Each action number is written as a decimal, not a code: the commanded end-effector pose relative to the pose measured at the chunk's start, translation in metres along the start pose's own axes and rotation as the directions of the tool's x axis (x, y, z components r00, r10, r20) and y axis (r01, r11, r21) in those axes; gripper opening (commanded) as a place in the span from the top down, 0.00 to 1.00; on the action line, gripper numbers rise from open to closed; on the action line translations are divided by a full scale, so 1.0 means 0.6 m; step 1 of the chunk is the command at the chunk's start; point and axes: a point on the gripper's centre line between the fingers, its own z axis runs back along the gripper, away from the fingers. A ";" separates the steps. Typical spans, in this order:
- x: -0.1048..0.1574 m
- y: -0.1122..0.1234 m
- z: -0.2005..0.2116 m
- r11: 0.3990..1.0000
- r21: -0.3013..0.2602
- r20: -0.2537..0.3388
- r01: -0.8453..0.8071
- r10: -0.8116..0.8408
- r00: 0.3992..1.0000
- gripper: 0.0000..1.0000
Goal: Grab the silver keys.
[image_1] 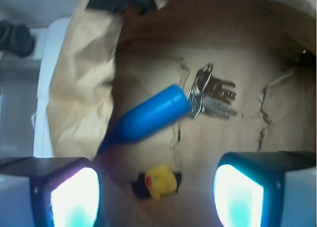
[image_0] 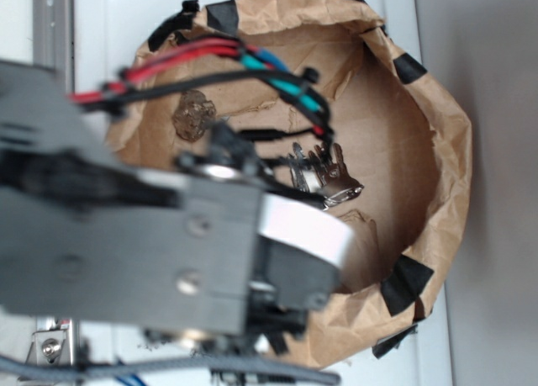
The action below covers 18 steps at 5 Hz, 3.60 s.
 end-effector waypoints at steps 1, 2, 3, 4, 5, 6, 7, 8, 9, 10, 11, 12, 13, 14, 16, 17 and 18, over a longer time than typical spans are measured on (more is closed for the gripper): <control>0.037 0.051 0.007 0.987 -0.078 -0.136 -0.139 0.128 0.982 0.00; 0.065 0.080 -0.016 0.975 -0.106 -0.166 -0.194 0.175 0.970 0.00; 0.059 0.064 -0.037 0.981 -0.131 -0.159 -0.144 0.123 0.980 0.00; 0.044 0.042 -0.068 0.984 -0.157 -0.087 -0.085 0.071 0.994 0.00; 0.045 0.034 -0.093 0.988 -0.144 -0.021 -0.063 0.060 0.998 0.00; 0.062 0.027 -0.119 0.989 -0.118 0.026 -0.086 0.089 0.996 0.00; 0.091 0.021 -0.128 0.993 -0.060 0.096 -0.102 0.108 0.990 0.00; 0.112 0.031 -0.142 0.989 -0.009 0.118 -0.146 0.146 0.982 0.00; 0.118 0.027 -0.160 0.989 0.019 0.102 -0.145 0.142 0.985 0.00; 0.122 0.029 -0.169 0.988 0.021 0.088 -0.151 0.149 0.985 0.37; 0.123 0.030 -0.167 0.988 0.011 0.080 -0.153 0.152 0.985 1.00; 0.124 0.030 -0.168 0.988 0.018 0.071 -0.154 0.153 0.986 1.00; 0.127 0.027 -0.169 0.988 0.034 0.065 -0.153 0.150 0.987 1.00; 0.133 0.030 -0.168 0.985 0.044 0.058 -0.169 0.166 0.984 1.00; 0.144 0.036 -0.168 0.975 0.071 0.042 -0.209 0.206 0.978 1.00; 0.138 0.043 -0.126 0.953 0.026 0.053 -0.303 0.302 0.952 1.00; 0.105 0.062 -0.037 0.933 -0.207 0.054 -0.295 0.312 0.949 1.00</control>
